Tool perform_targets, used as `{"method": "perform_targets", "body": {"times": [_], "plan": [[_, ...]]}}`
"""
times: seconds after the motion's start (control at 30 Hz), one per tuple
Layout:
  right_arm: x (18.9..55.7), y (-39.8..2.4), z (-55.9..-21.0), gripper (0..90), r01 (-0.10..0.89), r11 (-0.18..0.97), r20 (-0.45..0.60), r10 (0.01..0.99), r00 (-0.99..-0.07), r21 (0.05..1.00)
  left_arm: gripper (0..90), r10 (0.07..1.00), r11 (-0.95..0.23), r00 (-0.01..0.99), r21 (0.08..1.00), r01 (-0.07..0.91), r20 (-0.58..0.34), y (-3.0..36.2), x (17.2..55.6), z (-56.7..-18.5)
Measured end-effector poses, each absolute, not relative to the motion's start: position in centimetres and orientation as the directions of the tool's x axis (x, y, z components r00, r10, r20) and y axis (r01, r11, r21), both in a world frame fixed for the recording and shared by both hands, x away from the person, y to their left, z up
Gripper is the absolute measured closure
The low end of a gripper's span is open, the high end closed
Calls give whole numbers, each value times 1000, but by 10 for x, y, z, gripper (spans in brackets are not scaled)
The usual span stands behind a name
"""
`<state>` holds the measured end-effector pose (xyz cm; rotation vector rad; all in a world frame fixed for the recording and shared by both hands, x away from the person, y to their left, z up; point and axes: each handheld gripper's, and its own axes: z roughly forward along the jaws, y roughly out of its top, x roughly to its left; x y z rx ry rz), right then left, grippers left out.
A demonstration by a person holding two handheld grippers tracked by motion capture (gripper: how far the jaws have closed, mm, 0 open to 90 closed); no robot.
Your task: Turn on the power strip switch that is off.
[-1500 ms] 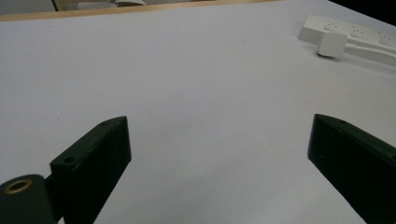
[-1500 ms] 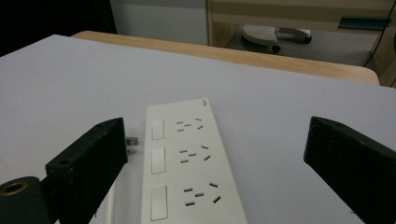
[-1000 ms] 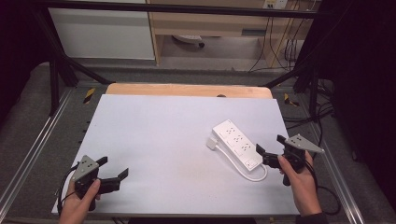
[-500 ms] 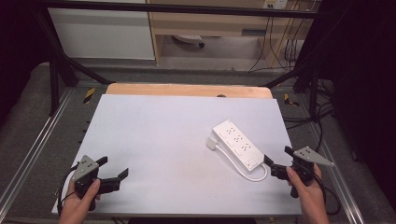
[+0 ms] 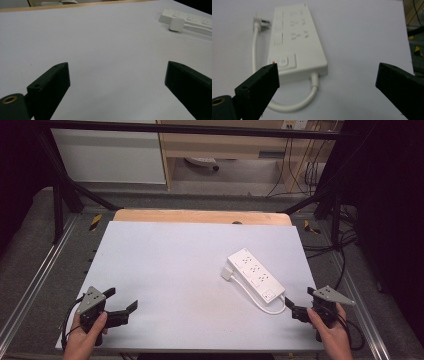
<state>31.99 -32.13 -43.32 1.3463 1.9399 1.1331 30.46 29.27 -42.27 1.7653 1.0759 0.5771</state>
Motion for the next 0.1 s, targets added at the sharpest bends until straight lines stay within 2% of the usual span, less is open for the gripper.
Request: {"method": "perform_targets", "body": {"times": [0.1], "plan": [[322,-318,-442,53,566,210,38,918,-395,797,59,861,-159,502,898,409,-76,293,305,-423]]}}
